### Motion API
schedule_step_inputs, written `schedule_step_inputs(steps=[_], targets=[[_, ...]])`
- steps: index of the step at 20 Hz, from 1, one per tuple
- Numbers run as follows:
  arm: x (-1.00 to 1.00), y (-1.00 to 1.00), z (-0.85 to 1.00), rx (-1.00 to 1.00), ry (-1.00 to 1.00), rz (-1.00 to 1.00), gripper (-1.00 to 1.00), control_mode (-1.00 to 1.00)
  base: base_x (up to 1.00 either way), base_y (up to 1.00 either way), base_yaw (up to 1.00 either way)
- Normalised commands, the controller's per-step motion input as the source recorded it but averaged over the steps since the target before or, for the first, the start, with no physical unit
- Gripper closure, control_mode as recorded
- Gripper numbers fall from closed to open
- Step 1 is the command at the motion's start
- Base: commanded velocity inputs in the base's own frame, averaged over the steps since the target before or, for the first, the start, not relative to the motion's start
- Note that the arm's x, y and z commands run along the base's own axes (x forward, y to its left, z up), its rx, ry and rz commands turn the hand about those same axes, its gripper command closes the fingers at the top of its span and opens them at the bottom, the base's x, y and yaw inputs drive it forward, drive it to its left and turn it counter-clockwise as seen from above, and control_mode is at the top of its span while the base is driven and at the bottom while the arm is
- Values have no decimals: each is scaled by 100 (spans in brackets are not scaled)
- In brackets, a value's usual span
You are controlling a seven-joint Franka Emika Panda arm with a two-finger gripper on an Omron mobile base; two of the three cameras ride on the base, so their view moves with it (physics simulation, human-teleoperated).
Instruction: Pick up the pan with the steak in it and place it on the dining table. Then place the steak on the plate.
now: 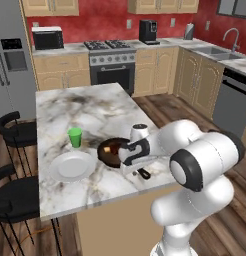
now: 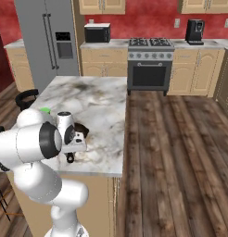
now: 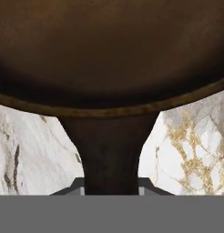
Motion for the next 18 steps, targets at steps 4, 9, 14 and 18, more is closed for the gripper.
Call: schedule_step_inputs(steps=[4,9,14,18], targets=[[21,4,-12,-1,0,0,100,-100,0,0,0],[0,0,-11,-1,0,0,-100,-100,0,0,0],[0,0,1,0,0,0,-100,-100,0,0,0],[0,0,29,2,0,-4,-100,-100,0,0,0]])
